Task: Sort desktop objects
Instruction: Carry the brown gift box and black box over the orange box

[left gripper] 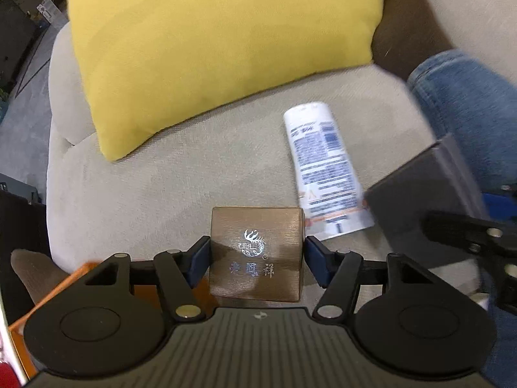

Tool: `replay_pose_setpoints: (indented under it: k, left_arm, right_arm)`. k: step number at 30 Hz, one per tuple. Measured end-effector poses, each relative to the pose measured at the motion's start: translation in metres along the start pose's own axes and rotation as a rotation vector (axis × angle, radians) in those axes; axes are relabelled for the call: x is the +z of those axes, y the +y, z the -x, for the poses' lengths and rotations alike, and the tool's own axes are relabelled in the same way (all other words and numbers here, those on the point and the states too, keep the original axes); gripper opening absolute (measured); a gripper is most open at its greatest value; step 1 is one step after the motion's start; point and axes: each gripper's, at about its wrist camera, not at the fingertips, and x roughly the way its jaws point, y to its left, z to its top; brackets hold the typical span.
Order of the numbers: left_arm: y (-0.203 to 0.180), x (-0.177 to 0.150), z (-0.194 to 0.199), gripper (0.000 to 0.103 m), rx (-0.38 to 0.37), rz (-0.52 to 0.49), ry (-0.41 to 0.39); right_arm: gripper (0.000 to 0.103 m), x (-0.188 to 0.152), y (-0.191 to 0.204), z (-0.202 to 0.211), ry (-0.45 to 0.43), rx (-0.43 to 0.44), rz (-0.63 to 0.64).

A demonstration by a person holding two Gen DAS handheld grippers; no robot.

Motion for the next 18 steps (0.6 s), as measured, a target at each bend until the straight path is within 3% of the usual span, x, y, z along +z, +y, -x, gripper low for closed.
replay_pose_setpoints:
  k: [6,10,15,18]
  left_arm:
    - [0.009,-0.026,0.061,0.072,-0.081,0.048,-0.120]
    - [0.021,-0.051,0.104,0.072,-0.120,0.083,-0.208]
    - [0.042,-0.098,0.163,0.072,-0.120,0.123,-0.303]
    - [0.058,-0.128,0.183,0.072,-0.085,0.150,-0.324]
  right_arm:
    - [0.035,-0.003,0.012,0.023,-0.059,0.006,0.000]
    - [0.035,-0.010,0.036,0.053,-0.097,0.074,0.000]
    - [0.035,-0.017,0.088,0.092,-0.157,0.170,0.074]
    - [0.035,-0.024,0.127,0.101,-0.149,0.218,0.126]
